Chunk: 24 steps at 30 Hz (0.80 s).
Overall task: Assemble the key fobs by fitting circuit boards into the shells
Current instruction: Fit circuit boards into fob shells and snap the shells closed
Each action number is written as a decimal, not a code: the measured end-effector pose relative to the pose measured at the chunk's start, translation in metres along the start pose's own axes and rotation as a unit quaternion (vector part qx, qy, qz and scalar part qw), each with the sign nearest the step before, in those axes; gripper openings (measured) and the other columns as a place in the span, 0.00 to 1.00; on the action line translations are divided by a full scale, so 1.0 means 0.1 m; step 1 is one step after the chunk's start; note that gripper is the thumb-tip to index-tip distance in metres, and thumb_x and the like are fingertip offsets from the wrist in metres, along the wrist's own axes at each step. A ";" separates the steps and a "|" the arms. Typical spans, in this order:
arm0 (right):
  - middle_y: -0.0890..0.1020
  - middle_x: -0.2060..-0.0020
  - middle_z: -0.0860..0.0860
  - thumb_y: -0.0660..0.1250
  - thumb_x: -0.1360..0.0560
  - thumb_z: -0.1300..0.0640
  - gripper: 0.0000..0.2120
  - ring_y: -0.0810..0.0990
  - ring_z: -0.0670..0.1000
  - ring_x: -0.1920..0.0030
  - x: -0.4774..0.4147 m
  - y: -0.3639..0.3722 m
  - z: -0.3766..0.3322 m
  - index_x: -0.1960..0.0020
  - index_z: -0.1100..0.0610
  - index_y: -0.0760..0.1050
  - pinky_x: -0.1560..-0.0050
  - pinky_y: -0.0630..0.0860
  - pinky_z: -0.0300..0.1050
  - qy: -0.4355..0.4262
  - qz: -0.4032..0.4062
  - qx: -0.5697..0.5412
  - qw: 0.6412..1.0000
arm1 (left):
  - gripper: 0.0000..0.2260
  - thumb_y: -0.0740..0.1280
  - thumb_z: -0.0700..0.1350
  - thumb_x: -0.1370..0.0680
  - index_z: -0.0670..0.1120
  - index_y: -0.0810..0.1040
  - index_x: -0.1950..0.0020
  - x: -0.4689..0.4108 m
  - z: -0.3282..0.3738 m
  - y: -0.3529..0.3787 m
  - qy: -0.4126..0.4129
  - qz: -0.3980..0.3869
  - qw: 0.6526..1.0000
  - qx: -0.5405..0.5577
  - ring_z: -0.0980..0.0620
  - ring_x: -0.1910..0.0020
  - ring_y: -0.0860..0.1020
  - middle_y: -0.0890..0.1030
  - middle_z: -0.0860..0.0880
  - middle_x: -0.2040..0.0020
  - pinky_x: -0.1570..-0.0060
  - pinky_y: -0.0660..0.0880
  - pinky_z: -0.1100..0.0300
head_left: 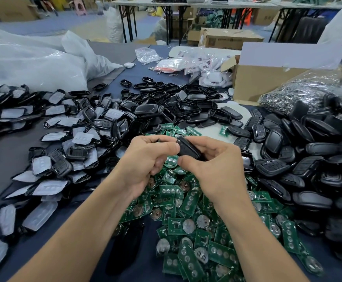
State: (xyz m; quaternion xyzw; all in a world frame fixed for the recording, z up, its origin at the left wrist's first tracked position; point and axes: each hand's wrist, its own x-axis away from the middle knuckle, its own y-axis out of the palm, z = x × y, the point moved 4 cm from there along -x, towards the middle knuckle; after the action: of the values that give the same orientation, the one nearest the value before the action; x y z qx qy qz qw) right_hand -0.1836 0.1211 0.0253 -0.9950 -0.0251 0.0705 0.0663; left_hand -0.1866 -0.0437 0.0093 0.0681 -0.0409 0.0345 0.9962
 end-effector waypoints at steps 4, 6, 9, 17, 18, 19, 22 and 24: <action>0.88 0.62 0.50 0.77 0.30 0.70 0.15 0.81 0.47 0.66 -0.03 -0.01 0.06 0.51 0.51 0.87 0.61 0.79 0.37 0.070 -0.030 -0.119 0.990 | 0.06 0.75 0.41 0.31 0.43 0.86 0.56 0.00 0.02 0.00 -0.005 0.012 1.000 0.016 0.57 0.80 0.62 0.68 0.52 0.78 0.78 0.58 0.64; 0.87 0.63 0.53 0.75 0.28 0.71 0.13 0.79 0.49 0.67 -0.04 -0.02 0.10 0.51 0.55 0.87 0.61 0.80 0.41 0.110 -0.032 -0.171 0.979 | 0.08 0.75 0.41 0.31 0.42 0.85 0.53 -0.01 0.03 0.00 -0.008 0.017 1.000 0.012 0.57 0.80 0.62 0.68 0.52 0.78 0.78 0.58 0.64; 0.87 0.62 0.57 0.75 0.29 0.73 0.12 0.79 0.51 0.68 -0.04 -0.03 0.11 0.51 0.58 0.86 0.62 0.81 0.42 0.139 -0.016 -0.197 0.970 | 0.05 0.75 0.37 0.25 0.40 0.85 0.49 0.01 0.02 0.01 -0.001 0.016 1.000 -0.001 0.57 0.80 0.62 0.69 0.52 0.78 0.78 0.59 0.65; 0.86 0.64 0.56 0.80 0.39 0.70 0.14 0.82 0.50 0.69 -0.03 -0.06 0.08 0.57 0.57 0.87 0.62 0.82 0.41 0.142 -0.015 -0.238 0.961 | 0.10 0.74 0.39 0.27 0.37 0.83 0.48 0.03 0.08 0.00 -0.016 0.000 1.000 0.016 0.57 0.79 0.62 0.69 0.53 0.77 0.77 0.58 0.65; 0.87 0.64 0.56 0.80 0.41 0.69 0.13 0.84 0.50 0.67 -0.04 -0.07 0.08 0.59 0.56 0.87 0.62 0.83 0.40 0.147 -0.014 -0.271 0.951 | 0.11 0.75 0.42 0.29 0.39 0.83 0.50 0.04 0.09 0.00 -0.017 -0.007 1.000 0.022 0.57 0.79 0.62 0.68 0.53 0.77 0.77 0.58 0.65; 0.87 0.63 0.55 0.78 0.43 0.68 0.13 0.85 0.50 0.66 -0.05 -0.08 0.08 0.61 0.56 0.88 0.62 0.83 0.40 0.153 -0.014 -0.304 0.940 | 0.13 0.74 0.44 0.31 0.39 0.83 0.50 0.04 0.10 0.00 -0.021 -0.014 0.999 0.027 0.57 0.79 0.61 0.68 0.53 0.76 0.77 0.58 0.65; 0.87 0.62 0.56 0.76 0.43 0.68 0.11 0.86 0.50 0.64 -0.07 -0.10 0.10 0.63 0.55 0.88 0.63 0.83 0.39 0.168 -0.021 -0.340 0.925 | 0.15 0.74 0.45 0.32 0.38 0.83 0.49 0.05 0.13 -0.01 -0.023 -0.030 0.999 0.027 0.57 0.79 0.61 0.67 0.53 0.76 0.76 0.57 0.64; 0.87 0.62 0.56 0.76 0.42 0.69 0.11 0.86 0.50 0.65 -0.05 -0.09 0.10 0.63 0.56 0.88 0.64 0.82 0.38 0.180 -0.030 -0.349 0.919 | 0.08 0.73 0.45 0.32 0.42 0.84 0.56 0.06 0.13 0.01 -0.021 -0.045 0.998 0.029 0.57 0.80 0.61 0.67 0.53 0.77 0.75 0.57 0.64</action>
State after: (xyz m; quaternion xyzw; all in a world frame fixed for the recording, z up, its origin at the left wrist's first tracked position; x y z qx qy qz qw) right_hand -0.1908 0.1307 0.0177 -0.9496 -0.0653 -0.1254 -0.2799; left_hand -0.1821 -0.0447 0.0231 0.0996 -0.0577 -0.0107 0.9933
